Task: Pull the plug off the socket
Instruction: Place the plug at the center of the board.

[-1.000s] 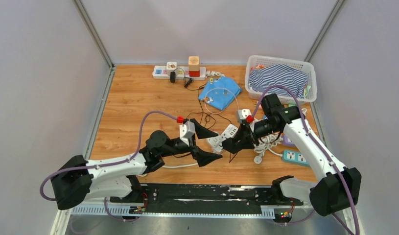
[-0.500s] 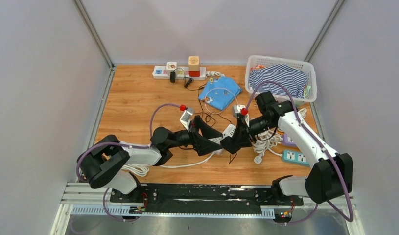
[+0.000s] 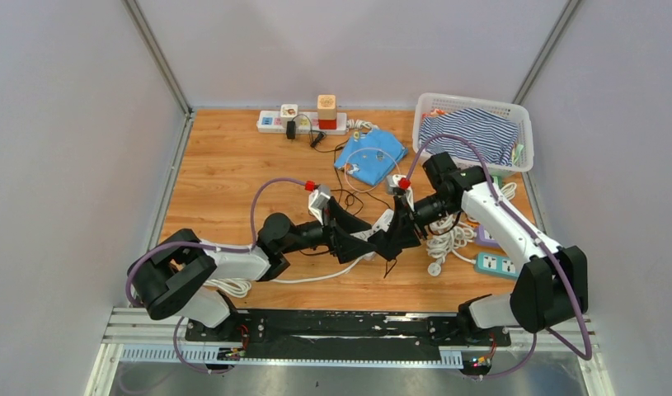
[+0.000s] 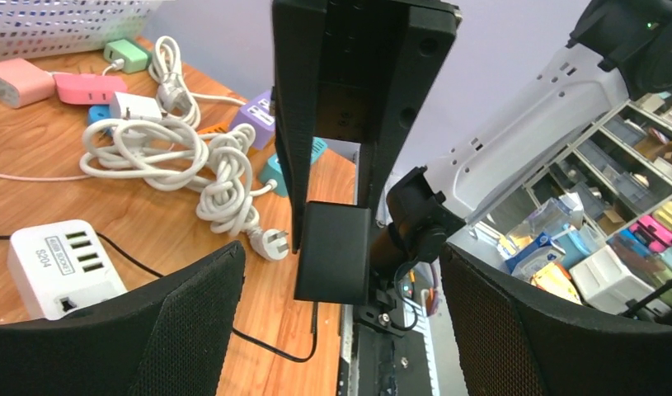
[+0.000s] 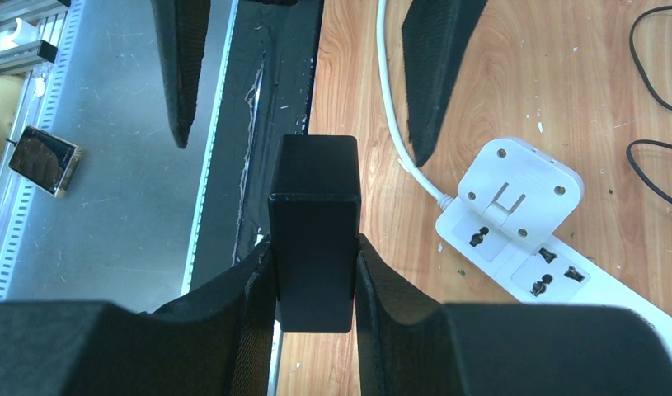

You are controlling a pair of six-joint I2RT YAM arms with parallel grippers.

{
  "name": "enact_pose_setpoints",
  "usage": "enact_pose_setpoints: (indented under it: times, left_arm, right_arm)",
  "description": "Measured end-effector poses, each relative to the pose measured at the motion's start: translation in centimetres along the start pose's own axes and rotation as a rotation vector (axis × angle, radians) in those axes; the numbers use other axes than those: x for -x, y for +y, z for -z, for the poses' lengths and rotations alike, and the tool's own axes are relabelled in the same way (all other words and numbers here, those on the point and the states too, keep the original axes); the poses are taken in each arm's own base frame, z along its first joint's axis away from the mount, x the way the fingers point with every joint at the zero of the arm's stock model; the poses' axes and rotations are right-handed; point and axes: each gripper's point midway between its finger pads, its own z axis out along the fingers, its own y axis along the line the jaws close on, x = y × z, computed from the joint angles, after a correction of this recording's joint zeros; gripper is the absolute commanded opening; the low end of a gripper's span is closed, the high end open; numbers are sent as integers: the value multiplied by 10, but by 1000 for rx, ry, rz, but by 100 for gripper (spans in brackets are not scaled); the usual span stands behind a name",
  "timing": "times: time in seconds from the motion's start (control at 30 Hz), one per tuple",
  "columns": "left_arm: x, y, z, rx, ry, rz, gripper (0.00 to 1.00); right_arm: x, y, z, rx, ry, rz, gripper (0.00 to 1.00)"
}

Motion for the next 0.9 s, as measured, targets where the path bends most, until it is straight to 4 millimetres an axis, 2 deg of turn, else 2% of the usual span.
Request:
enact_pose_setpoints:
  times: [0.13,0.5,0.67,0.77,0.9]
  left_arm:
    - [-6,-4,-2,-13,15,-16,76]
    - [-16,1,-2,-10,45,-10,73]
    - [-24,8,-5,1,65,7,67]
    - [-28,11,-7,2,75,20,56]
    - [-33,11,-9,-16,87,42,35]
  right_arm:
    - [-2,-1,-1,7,4,-14,0]
    - [-2,0,-2,10,6,-21,0]
    - [-2,0,-2,12,6,-24,0]
    - [-3,0,-2,14,7,-29,0]
    - [-4,-2,-2,14,12,-35,0]
